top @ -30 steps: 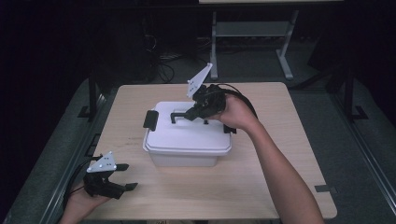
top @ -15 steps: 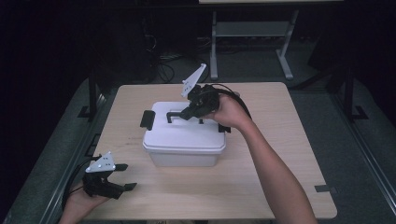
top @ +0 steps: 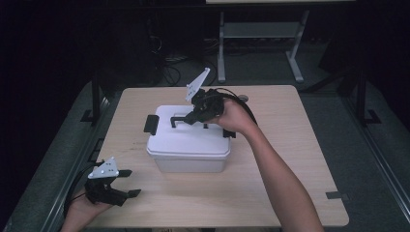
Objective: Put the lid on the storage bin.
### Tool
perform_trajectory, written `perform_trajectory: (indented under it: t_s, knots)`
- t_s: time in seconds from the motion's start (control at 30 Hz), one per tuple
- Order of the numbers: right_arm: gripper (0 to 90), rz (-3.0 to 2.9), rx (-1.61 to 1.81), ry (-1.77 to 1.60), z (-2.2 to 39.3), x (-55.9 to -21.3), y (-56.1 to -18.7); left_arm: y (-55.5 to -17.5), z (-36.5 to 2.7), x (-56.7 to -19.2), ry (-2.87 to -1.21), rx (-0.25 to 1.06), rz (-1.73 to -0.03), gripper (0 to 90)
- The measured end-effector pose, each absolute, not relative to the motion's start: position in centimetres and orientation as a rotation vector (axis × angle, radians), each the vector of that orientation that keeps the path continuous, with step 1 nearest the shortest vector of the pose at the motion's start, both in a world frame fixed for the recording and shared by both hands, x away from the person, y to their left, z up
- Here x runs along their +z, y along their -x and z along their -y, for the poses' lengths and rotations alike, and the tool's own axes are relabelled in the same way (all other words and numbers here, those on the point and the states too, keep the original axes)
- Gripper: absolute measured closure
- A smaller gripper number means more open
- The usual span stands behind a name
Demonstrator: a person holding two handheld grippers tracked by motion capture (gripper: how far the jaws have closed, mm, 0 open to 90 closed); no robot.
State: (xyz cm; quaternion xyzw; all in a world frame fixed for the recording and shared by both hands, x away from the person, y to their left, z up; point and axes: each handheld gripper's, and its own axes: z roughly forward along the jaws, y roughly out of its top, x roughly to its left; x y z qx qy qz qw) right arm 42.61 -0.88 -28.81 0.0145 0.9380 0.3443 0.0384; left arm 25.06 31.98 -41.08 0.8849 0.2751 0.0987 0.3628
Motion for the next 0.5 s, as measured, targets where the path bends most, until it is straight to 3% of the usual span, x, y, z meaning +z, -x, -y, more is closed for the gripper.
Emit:
perform_trajectory:
  t_s: [0.5]
  knots:
    - [83.8,-2.897,1.040,-0.027,0.29,-29.42,-43.07,-25.06,-32.05,-41.14,-2.273,0.252,-0.714,22.2]
